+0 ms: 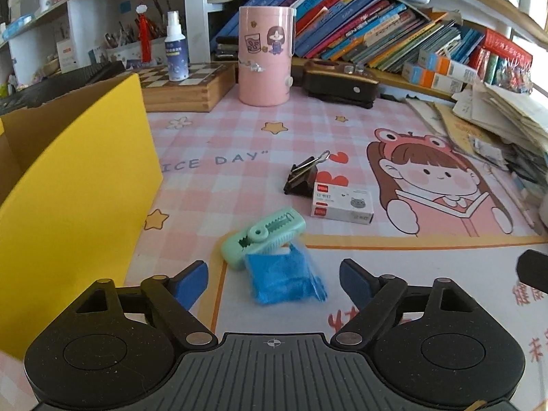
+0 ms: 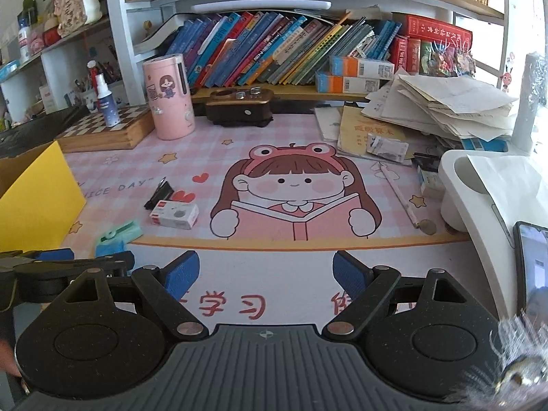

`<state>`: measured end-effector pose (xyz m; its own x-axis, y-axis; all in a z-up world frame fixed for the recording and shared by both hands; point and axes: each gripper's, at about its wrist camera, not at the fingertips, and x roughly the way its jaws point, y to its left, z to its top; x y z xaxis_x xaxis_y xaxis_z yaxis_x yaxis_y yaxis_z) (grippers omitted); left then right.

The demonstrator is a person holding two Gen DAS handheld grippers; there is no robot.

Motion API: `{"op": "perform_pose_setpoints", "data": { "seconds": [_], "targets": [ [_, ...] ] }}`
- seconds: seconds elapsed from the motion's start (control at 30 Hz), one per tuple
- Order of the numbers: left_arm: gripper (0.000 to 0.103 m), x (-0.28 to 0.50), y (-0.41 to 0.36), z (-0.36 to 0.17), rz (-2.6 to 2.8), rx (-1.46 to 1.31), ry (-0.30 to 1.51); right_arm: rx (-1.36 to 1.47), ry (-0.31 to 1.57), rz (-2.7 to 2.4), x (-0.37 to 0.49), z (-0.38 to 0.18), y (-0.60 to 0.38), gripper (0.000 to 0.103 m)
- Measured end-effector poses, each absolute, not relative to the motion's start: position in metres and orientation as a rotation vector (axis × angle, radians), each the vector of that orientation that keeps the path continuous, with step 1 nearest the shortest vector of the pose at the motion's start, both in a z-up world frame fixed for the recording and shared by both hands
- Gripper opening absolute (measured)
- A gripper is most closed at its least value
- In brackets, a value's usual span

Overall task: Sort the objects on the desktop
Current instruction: 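Grasp the blue plastic bag with the left gripper while the right gripper grasps the white staple box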

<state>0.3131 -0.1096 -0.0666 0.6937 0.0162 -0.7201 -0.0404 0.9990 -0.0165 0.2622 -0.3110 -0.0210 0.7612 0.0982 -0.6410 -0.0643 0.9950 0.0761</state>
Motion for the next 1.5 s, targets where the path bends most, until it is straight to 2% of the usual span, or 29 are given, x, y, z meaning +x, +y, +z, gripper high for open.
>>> {"op": "perform_pose_setpoints", "data": {
  "seconds": [0.03, 0.13, 0.23, 0.27, 0.33, 0.8, 0.97, 1.17, 1.23, 1.47, 1.5],
  "targets": [
    [0.082, 0.316, -0.111, -0.068, 0.035, -0.026, 0.809, 0.051, 0.7, 0.087, 0.264, -0.022, -0.312, 0.084],
    [0.071, 0.322, -0.112, -0.073, 0.034, -0.025, 0.828, 0.051, 0.705, 0.092, 0.268, -0.024, -0.313, 0.084],
    [0.052, 0.325, -0.114, -0.077, 0.036, -0.026, 0.839, 0.044, 0.71, 0.105, 0.271, -0.025, -0.312, 0.084],
    [0.043, 0.324, -0.114, -0.077, 0.036, -0.019, 0.833, 0.037, 0.709, 0.111, 0.272, -0.025, -0.311, 0.084],
    [0.04, 0.323, -0.113, -0.076, 0.02, -0.035, 0.833, 0.026, 0.707, 0.122, 0.273, -0.025, -0.31, 0.084],
    [0.039, 0.263, -0.076, -0.023, -0.024, -0.138, 0.804, 0.021, 0.712, 0.235, 0.321, -0.053, -0.27, 0.084],
    [0.039, 0.249, -0.07, -0.021, 0.015, -0.102, 0.816, 0.01, 0.653, 0.277, 0.354, -0.063, -0.244, 0.081],
    [0.039, 0.239, -0.071, -0.016, 0.007, -0.071, 0.8, 0.002, 0.686, 0.299, 0.388, -0.075, -0.214, 0.073],
    [0.039, 0.238, -0.073, -0.015, 0.008, -0.056, 0.798, -0.023, 0.711, 0.284, 0.393, -0.082, -0.208, 0.07],
    [0.039, 0.234, -0.073, -0.015, 0.009, -0.054, 0.794, -0.07, 0.714, 0.289, 0.39, -0.092, -0.201, 0.07],
    [0.039, 0.233, -0.074, -0.015, 0.009, -0.054, 0.793, -0.088, 0.706, 0.293, 0.388, -0.093, -0.201, 0.066]
  ]
}}
